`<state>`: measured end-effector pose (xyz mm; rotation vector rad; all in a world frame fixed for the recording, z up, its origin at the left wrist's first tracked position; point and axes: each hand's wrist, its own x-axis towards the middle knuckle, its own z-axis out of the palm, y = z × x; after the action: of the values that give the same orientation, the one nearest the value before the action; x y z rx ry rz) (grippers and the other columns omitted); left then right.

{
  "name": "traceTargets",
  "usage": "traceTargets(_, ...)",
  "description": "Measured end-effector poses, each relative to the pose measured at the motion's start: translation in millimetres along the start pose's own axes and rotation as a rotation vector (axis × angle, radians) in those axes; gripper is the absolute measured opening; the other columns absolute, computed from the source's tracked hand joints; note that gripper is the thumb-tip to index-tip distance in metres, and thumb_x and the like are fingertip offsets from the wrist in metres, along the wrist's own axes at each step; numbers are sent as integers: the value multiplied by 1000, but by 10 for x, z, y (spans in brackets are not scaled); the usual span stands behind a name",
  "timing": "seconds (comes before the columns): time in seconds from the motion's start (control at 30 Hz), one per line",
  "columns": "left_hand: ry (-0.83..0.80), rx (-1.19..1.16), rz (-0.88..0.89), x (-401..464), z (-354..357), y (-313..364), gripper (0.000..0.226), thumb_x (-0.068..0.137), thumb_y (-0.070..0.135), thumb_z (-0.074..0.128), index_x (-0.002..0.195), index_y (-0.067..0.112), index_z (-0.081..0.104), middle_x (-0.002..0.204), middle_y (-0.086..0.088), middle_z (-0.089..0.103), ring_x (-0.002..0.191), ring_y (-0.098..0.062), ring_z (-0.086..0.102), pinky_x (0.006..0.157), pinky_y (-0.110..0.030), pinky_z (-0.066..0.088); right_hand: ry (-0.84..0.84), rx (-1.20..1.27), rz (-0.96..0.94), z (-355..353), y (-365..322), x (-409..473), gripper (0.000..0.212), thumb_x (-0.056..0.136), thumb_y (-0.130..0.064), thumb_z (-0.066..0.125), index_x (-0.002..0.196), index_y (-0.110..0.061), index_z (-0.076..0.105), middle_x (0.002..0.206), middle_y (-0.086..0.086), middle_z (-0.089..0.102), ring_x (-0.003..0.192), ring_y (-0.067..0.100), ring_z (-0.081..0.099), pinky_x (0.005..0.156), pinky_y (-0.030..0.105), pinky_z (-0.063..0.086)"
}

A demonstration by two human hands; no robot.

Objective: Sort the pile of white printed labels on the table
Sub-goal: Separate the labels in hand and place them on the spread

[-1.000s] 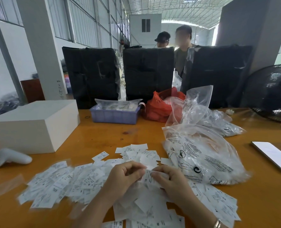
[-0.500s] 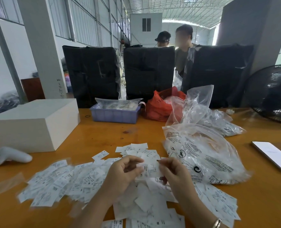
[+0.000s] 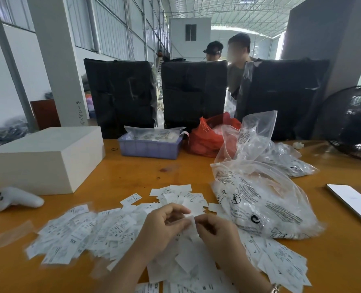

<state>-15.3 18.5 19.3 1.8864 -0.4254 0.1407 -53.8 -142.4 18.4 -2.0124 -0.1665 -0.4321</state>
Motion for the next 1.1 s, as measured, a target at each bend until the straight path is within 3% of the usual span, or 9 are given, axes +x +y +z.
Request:
traceTargets(0.13, -23, 23, -3, -6, -7, 15, 18, 81, 22, 73, 89, 38, 69, 84, 21, 68, 82, 3, 64, 69, -9, 49, -1, -184, -150, 44, -6, -8, 15, 84, -11, 64, 84, -23, 73, 72, -9, 67, 68, 7, 58, 64, 22, 46)
traceTargets(0.3, 157, 90, -12, 22, -173, 17, 26, 84, 13, 71, 92, 38, 66, 83, 18, 66, 63, -3, 60, 53, -16, 51, 87, -217, -173, -13, 14, -2, 18, 89, -13, 60, 100, -24, 69, 73, -20, 55, 68, -1, 54, 60, 9, 39)
traceTargets(0.5, 403, 357, -212, 79, -566, -171, 22, 86, 16, 69, 103, 27, 63, 81, 11, 62, 65, -11, 60, 46, -20, 43, 76, -430, -122, -148, 119, 53, 24, 94, -23, 52, 116, -23, 61, 115, -14, 54, 107, 5, 51, 87, 21, 46)
traceTargets(0.57, 431, 538, -298, 53, -628, -212, 25, 87, 20, 67, 111, 26, 60, 82, 9, 63, 64, -13, 59, 51, -24, 43, 11, -518, -61, -168, 158, 55, 29, 94, -27, 50, 122, -25, 56, 124, -12, 48, 110, 7, 49, 88, 20, 44)
traceTargets(0.67, 443, 859, -348, 21, -637, -222, 34, 87, 29, 65, 121, 28, 58, 114, 5, 61, 93, -14, 58, 73, -28, 43, -32, -549, -39, -181, 170, 55, 31, 95, -25, 47, 126, -24, 53, 129, -10, 46, 107, 7, 50, 85, 16, 42)
traceTargets(0.73, 467, 913, -225, 26, -579, -188, 33, 88, 26, 65, 120, 26, 61, 122, 3, 58, 108, -16, 52, 84, -28, 43, 7, -511, -65, -195, 150, 64, 29, 96, -20, 46, 123, -22, 57, 125, -9, 50, 91, 0, 53, 74, 9, 40)
traceTargets(0.83, 363, 811, 129, 24, -346, -58, 21, 85, 14, 67, 106, 20, 69, 110, 4, 64, 102, -11, 53, 87, -26, 44, 157, -413, -99, -286, 60, 111, 23, 96, -13, 48, 112, -19, 63, 109, -13, 55, 63, -4, 52, 63, 12, 47)
traceTargets(0.97, 78, 748, 340, -43, -1, 42, 19, 92, 25, 59, 108, 32, 67, 112, 20, 62, 103, 6, 44, 90, -14, 26, 435, -334, -166, -533, 28, 274, 22, 91, -1, 49, 102, -11, 66, 100, -1, 61, 76, 16, 59, 68, 29, 54)
traceTargets(1.1, -22, 759, 319, -36, 57, -41, 29, 98, 29, 46, 123, 36, 60, 124, 27, 57, 116, 6, 45, 91, -12, 22, 447, -388, 12, -647, 210, 426, 30, 94, 1, 42, 111, -8, 64, 113, 9, 61, 91, 21, 53, 74, 35, 49)
